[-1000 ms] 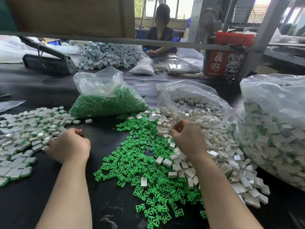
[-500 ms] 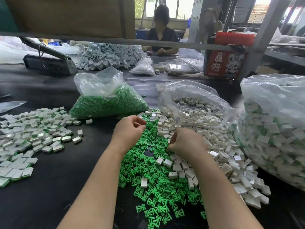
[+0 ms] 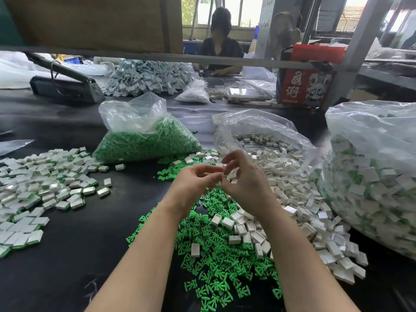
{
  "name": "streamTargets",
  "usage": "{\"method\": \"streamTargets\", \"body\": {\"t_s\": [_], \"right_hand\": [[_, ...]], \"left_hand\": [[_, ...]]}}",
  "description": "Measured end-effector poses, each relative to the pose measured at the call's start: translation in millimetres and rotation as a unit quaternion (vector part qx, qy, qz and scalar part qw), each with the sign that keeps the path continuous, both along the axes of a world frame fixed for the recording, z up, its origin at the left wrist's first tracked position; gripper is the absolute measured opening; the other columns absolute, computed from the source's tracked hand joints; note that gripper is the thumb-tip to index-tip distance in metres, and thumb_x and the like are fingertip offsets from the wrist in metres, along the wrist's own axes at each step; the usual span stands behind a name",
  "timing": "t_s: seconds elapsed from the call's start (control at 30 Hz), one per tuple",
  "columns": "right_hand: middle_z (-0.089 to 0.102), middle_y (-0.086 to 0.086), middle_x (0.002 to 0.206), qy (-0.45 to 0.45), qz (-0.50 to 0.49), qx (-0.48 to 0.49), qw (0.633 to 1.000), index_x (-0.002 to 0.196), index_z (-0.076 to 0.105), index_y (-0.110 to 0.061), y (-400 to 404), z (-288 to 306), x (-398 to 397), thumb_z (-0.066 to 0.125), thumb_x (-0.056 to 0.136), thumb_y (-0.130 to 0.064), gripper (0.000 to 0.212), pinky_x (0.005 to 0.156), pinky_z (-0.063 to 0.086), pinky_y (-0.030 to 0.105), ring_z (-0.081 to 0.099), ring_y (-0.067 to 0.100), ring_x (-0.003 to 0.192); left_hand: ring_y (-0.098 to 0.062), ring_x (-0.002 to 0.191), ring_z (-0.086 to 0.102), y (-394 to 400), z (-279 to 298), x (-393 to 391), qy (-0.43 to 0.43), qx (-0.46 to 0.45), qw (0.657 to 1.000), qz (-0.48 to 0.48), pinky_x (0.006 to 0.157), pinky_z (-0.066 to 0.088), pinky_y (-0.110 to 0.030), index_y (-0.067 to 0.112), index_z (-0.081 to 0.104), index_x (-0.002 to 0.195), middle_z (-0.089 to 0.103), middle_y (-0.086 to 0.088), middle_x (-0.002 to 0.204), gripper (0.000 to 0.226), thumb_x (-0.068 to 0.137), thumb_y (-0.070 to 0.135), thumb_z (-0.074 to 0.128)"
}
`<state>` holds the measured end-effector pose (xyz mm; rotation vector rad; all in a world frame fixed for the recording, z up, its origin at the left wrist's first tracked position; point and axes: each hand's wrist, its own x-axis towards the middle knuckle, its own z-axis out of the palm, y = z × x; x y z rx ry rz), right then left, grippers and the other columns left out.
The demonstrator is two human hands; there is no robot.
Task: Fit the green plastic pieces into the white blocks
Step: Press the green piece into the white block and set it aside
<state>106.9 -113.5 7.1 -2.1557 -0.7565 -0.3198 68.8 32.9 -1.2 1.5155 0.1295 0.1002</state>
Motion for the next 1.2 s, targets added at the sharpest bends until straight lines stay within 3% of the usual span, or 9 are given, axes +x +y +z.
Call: {"method": "streamTargets", "body": {"t_s": [0.1,0.23,0.33,0.43,0.57,0.7,0.83,1.03,1.2], "right_hand": [[0.063,-0.006,0.09,0.037,0.005,0.096,0.995,0.108,0.052,-0.019,1.7,2.7,-0.6,0.077,0.081,-0.018,0.037,0.057,0.045,0.013,0.054,0.0,0.068],[0.066,0.004,0.081,0.219,0.038,0.173,0.96,0.098,0.06,-0.008,0.4,6.5,-1.6,0.057,0.097,-0.02,0.012,0.055,0.049,0.017,0.059,0.012,0.067],[0.066,0.005,0.071,0.346,0.081,0.202,0.913,0.09,0.064,-0.011,-1.1,6.1,-3.0,0.036,0.103,-0.043,0.045,0.051,0.038,0.022,0.051,0.01,0.057],[0.066,0.007,0.073,0.404,0.133,0.225,0.877,0.086,0.064,-0.014,2.0,4.5,-3.7,0.028,0.099,-0.057,0.058,0.053,0.032,0.027,0.048,0.013,0.058],[0.065,0.008,0.073,0.423,0.168,0.26,0.852,0.091,0.064,-0.01,6.0,1.5,-3.8,0.032,0.101,-0.051,0.053,0.055,0.032,0.026,0.048,0.014,0.062],[0.064,0.01,0.075,0.416,0.18,0.278,0.847,0.104,0.065,-0.005,5.1,0.1,-1.7,0.04,0.096,-0.052,0.054,0.059,0.031,0.028,0.049,0.018,0.067],[0.064,0.01,0.074,0.407,0.193,0.274,0.85,0.098,0.063,-0.004,4.3,0.9,-2.3,0.045,0.088,-0.057,0.057,0.056,0.03,0.028,0.047,0.018,0.065],[0.061,0.013,0.078,0.4,0.21,0.264,0.852,0.114,0.053,0.014,3.1,0.9,-4.3,0.044,0.089,-0.058,0.077,0.058,0.03,0.031,0.046,0.024,0.071],[0.058,0.015,0.077,0.394,0.204,0.258,0.858,0.119,0.049,0.017,3.9,4.4,-6.8,0.044,0.088,-0.057,0.08,0.058,0.028,0.031,0.043,0.027,0.073]], "left_hand": [[-0.006,0.064,0.064,8.7,3.7,-2.3,-0.029,-0.074,0.997,-0.006,0.056,0.047,-0.016,0.018,0.075,0.086,0.073,0.001,0.074,0.021,0.066,0.021,0.081],[-0.011,0.075,0.066,10.9,7.1,-3.5,-0.064,-0.084,0.994,0.024,0.061,0.047,-0.018,0.026,0.075,0.077,0.074,-0.004,0.087,0.028,0.053,0.037,0.085],[-0.002,0.07,0.061,6.5,9.2,-3.0,-0.077,-0.053,0.995,0.023,0.059,0.043,-0.013,0.027,0.072,0.078,0.072,0.007,0.081,0.02,0.062,0.034,0.081],[0.003,0.066,0.063,1.5,10.4,-3.5,-0.089,-0.04,0.995,0.0,0.057,0.044,-0.007,0.018,0.067,0.086,0.071,0.011,0.073,0.021,0.068,0.023,0.077],[-0.01,0.057,0.058,-2.4,11.6,-4.5,-0.1,-0.046,0.994,-0.025,0.054,0.047,-0.019,0.013,0.065,0.088,0.069,0.001,0.07,0.017,0.075,0.017,0.074],[-0.012,0.056,0.056,-4.3,13.2,-2.2,-0.108,0.005,0.994,-0.001,0.054,0.048,-0.022,0.015,0.07,0.091,0.069,-0.001,0.071,0.008,0.088,0.007,0.068],[-0.013,0.051,0.053,-8.7,16.2,-2.8,-0.106,0.028,0.994,0.031,0.054,0.049,-0.025,0.021,0.072,0.079,0.066,-0.001,0.063,0.006,0.077,0.018,0.067],[-0.009,0.048,0.055,-9.3,16.0,-3.2,-0.103,0.029,0.994,0.026,0.053,0.048,-0.025,0.022,0.072,0.075,0.066,0.003,0.062,0.017,0.084,0.011,0.063],[-0.013,0.046,0.052,-11.2,16.0,-1.6,-0.095,0.003,0.995,0.035,0.048,0.045,-0.024,0.021,0.071,0.07,0.064,0.001,0.061,0.022,0.084,0.008,0.06]]}}
